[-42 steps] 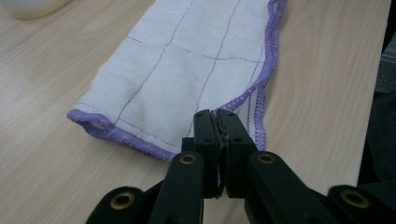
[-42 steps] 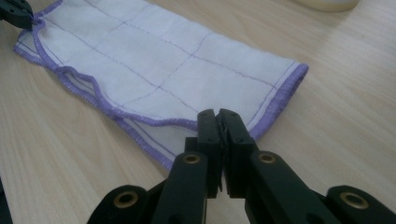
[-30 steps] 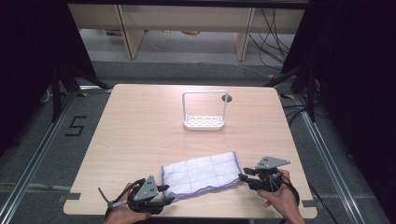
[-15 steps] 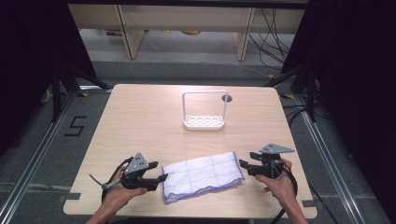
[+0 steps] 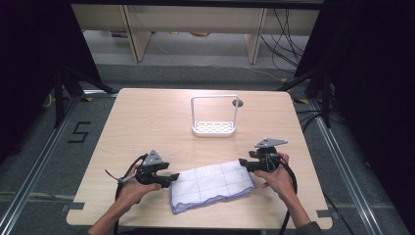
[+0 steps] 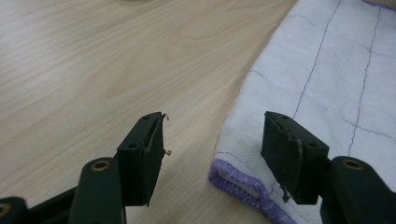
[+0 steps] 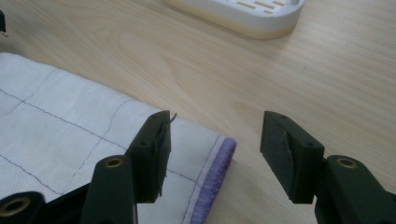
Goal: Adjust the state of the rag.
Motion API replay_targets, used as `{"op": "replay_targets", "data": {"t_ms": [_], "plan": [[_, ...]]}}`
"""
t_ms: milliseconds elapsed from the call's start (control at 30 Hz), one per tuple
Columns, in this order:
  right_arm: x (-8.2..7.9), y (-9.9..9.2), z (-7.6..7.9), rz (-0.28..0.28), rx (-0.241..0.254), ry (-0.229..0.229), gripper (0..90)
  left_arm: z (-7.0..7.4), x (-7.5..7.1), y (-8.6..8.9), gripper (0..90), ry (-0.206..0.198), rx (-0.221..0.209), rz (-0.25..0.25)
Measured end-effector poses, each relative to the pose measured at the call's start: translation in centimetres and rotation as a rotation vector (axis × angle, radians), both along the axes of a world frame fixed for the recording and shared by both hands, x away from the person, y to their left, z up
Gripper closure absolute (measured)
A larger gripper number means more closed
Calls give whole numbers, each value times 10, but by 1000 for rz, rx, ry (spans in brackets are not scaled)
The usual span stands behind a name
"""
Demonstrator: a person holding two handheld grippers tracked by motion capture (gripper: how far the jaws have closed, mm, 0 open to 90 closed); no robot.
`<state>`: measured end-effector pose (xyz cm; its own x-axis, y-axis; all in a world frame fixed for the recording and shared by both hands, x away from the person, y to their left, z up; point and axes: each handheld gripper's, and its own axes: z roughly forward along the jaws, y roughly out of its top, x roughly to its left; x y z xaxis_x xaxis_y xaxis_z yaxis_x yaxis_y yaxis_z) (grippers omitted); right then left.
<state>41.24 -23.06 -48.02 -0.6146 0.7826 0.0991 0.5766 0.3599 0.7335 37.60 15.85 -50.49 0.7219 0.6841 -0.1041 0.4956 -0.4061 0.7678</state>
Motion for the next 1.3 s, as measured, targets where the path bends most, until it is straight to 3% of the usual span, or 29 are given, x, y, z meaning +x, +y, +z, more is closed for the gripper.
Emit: {"op": "replay_targets", "data": {"t_ms": [33,67,167,233,267,433,467,600,633,700,733,833,967,1133,1200,1233,1267,1300], "plan": [[0,0,0,0,0,0,443,0,0,0,389,0,0,0],[0,2,1,6,-18,33,453,-2,0,0,396,4,4,-3],[3,3,-3,23,-43,20,467,-7,0,-1,443,4,23,-34],[3,6,-8,1,-23,0,475,-8,0,-2,462,2,37,-38],[3,6,-10,11,-62,40,480,-10,-1,-5,485,-9,48,-51],[6,9,-18,17,-82,42,503,-11,-3,-7,545,-18,77,-77],[6,10,-18,32,-104,54,530,-12,-4,-8,569,-17,68,-77],[4,12,-18,34,-112,72,593,-12,-5,-9,645,-14,65,-94],[5,13,-21,31,-113,56,625,-12,-6,-9,678,-16,69,-94],[5,14,-21,38,-102,82,671,-11,-8,-10,766,-14,67,-108],[7,13,-20,61,-108,87,744,-11,-9,-11,794,-16,71,-116],[7,14,-21,76,-91,89,811,-11,-11,-12,823,-27,72,-118],[11,16,-18,87,-100,91,837,-9,-24,-13,832,-45,99,-151],[25,24,-11,101,-94,82,841,-7,-45,-13,837,-55,95,-185],[36,34,-8,148,-110,50,841,-5,-61,-18,837,-45,85,-238],[36,34,-8,148,-110,50,841,-5,-61,-18,837,-45,85,-238],[40,39,-8,155,-100,46,841,-6,-68,-22,837,-41,57,-245],[49,48,-6,179,-94,50,840,-6,-75,-25,836,-49,71,-268]]}}
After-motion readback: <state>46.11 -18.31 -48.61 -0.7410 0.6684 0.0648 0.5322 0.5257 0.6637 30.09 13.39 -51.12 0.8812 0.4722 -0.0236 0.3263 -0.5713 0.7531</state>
